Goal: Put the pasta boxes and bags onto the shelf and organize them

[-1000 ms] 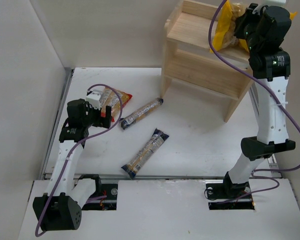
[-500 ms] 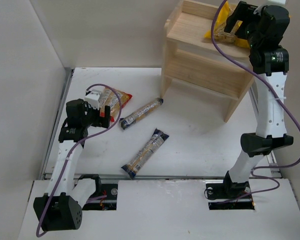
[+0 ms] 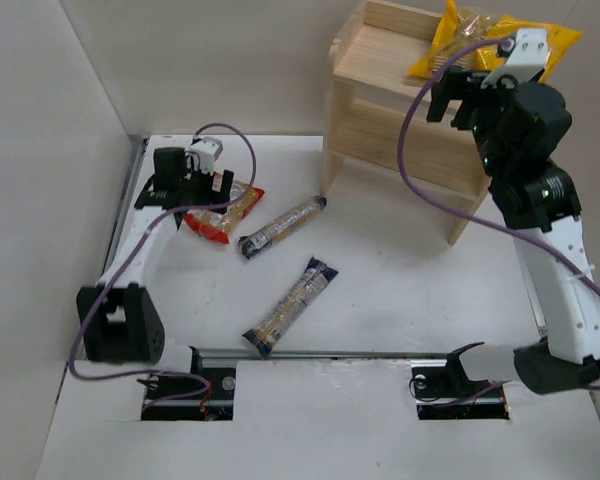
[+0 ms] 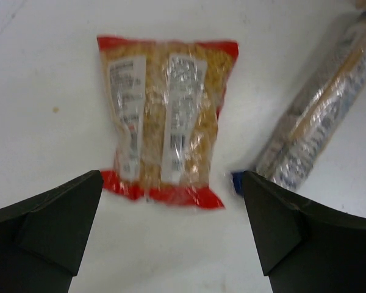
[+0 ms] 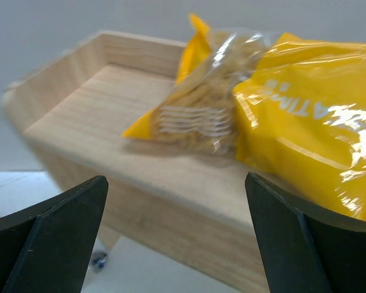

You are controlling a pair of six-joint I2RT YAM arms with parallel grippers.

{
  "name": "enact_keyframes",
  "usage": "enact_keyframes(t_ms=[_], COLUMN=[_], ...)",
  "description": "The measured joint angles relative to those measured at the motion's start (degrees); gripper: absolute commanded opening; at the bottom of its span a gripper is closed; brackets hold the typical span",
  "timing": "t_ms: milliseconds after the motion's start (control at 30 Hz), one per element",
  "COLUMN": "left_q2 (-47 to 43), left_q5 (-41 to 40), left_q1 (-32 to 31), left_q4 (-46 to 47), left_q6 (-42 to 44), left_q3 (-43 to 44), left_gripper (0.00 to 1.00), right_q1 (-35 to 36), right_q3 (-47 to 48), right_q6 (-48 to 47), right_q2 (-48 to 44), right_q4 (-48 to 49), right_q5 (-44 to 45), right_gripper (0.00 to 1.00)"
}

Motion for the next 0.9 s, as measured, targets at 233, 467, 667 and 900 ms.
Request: enact_keyframes(t_ms=[233,467,667,900], left_q2=[25.4,33.2,34.71,38.38], left_q5=[0.07,-7.67,-12.04,-13.97], left_q1=[-2.23,-4.26,-5.27,-4.87], left_q4=[-6.82,-9.16,-9.29,-12.52], left_q6=[2.49,7.82,10.12,12.09], left_q3=[20.04,20.79,21.33,27.3], left_gripper=[1.0,1.0,0.96,0.02], right_q1=[9.14,12.28,13.0,13.38], right_q3=[-16.37,-23.5,-23.58,-23.54], right_q6=[-1.31,-1.05,-0.85,-0.87], right_q2=[-9.44,-11.87,-12.07,-12.07], right_q4=[5.79,5.79,6.19,6.64], right_q5=[-1.68,-1.42,-0.94,-0.87], right_gripper=[1.0,1.0,1.0,1.0])
